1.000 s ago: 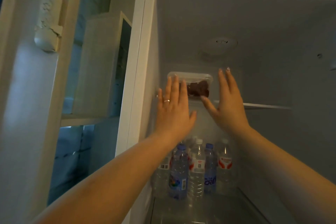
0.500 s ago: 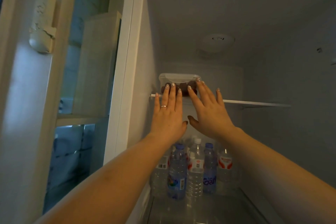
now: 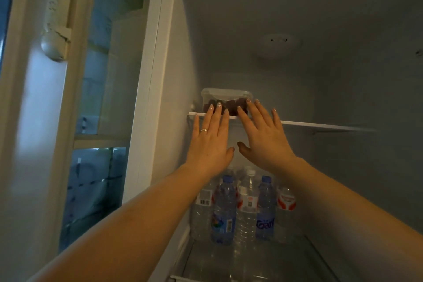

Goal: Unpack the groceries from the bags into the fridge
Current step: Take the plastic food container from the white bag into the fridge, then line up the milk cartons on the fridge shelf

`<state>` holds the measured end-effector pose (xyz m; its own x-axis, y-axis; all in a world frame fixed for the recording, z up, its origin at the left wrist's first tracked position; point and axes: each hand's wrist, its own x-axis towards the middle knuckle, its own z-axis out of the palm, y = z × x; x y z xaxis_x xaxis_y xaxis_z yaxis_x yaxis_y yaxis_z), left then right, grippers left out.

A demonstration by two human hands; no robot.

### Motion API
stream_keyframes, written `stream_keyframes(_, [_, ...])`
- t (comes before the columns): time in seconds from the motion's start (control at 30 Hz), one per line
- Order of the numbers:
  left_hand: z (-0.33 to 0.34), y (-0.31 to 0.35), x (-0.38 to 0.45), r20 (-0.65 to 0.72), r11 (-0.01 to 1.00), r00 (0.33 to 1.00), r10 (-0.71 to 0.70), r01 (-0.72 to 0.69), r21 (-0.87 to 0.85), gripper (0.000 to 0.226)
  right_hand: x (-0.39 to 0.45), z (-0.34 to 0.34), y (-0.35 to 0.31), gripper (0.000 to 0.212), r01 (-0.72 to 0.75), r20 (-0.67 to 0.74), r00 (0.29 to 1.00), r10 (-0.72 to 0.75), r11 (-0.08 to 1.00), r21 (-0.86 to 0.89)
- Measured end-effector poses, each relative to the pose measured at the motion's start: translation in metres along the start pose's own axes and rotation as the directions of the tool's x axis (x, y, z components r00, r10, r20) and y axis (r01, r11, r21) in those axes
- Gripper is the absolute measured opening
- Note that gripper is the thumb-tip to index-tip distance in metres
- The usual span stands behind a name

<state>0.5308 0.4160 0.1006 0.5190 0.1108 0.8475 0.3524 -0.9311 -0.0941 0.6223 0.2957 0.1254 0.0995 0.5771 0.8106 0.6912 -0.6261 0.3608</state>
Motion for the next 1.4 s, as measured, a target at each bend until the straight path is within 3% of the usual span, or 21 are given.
stream_keyframes(0.13, [-0.007, 0.003, -0.032, -0.064, 0.990, 0.994, 0.086, -0.092, -0.106, 0.082, -0.032, -0.008, 0.004, 0.073, 0.030, -0.115, 0.993, -0.020, 0.996, 0.086])
stream_keyframes(0.23, [-0.006, 0.007, -0.067, -0.113, 0.964, 0.988, 0.102, -0.126, -0.233, 0.078, -0.069, -0.020, 0.004, 0.070, -0.003, -0.121, 0.993, 0.017, 0.994, 0.113])
stream_keyframes(0.5, [-0.014, 0.011, -0.160, -0.111, 0.906, 0.964, 0.243, -0.266, -0.329, 0.070, -0.160, -0.071, -0.030, 0.071, -0.121, 0.001, 0.993, 0.121, 0.989, 0.085])
stream_keyframes(0.73, [-0.022, 0.028, -0.250, -0.071, 0.768, 0.887, 0.456, -0.432, -0.473, 0.071, -0.276, -0.114, -0.096, 0.082, -0.277, 0.251, 0.930, 0.268, 0.961, 0.004])
stream_keyframes(0.9, [-0.034, 0.066, -0.329, -0.020, 0.651, 0.814, 0.580, -0.478, -0.589, 0.076, -0.377, -0.171, -0.147, 0.078, -0.430, 0.396, 0.807, 0.438, 0.895, -0.114])
stream_keyframes(1.1, [-0.071, 0.142, -0.427, -0.056, 0.416, 0.635, 0.771, -0.568, -0.710, 0.074, -0.508, -0.256, -0.200, 0.081, -0.586, 0.488, 0.595, 0.639, 0.760, -0.280])
stream_keyframes(1.4, [-0.155, 0.281, -0.553, -0.152, 0.063, 0.378, 0.913, -0.500, -0.864, 0.070, -0.669, -0.417, -0.248, 0.078, -0.710, 0.433, 0.216, 0.875, 0.445, -0.546])
